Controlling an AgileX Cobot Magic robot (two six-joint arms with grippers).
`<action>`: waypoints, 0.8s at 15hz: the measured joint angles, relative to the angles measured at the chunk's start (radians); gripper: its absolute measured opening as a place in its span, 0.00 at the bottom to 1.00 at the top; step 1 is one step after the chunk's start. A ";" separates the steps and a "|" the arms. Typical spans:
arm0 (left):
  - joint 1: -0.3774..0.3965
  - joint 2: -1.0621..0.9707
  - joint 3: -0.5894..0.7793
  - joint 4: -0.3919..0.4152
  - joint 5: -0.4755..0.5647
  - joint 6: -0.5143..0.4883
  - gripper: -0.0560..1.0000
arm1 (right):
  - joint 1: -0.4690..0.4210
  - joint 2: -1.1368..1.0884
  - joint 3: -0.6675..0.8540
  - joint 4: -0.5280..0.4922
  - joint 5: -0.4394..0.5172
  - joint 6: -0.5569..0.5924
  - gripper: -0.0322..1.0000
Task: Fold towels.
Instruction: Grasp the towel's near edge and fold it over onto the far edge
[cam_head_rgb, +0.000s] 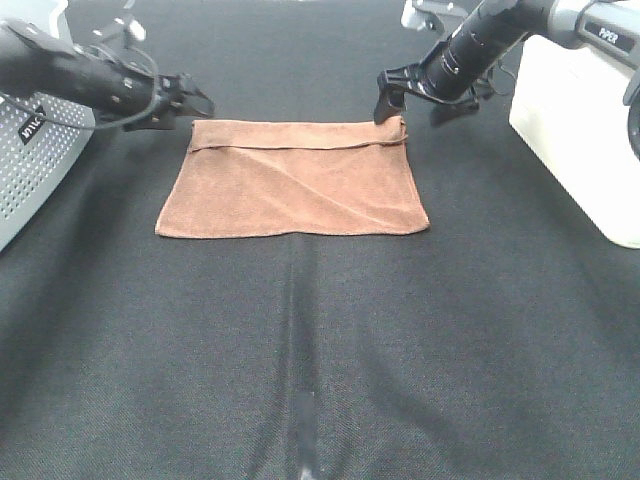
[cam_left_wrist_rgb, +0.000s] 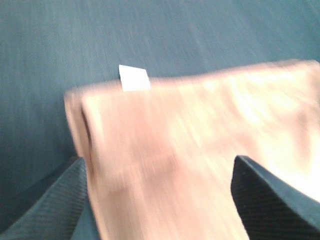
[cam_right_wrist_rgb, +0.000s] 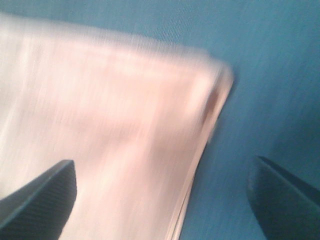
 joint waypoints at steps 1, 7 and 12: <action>0.003 -0.011 -0.001 0.043 0.055 -0.069 0.77 | 0.000 0.000 0.000 0.000 0.066 0.020 0.87; 0.001 -0.017 -0.001 0.248 0.278 -0.433 0.77 | -0.001 -0.024 0.000 0.033 0.217 0.062 0.85; -0.021 -0.104 0.053 0.392 0.353 -0.578 0.77 | -0.037 -0.143 0.241 0.089 0.222 0.042 0.82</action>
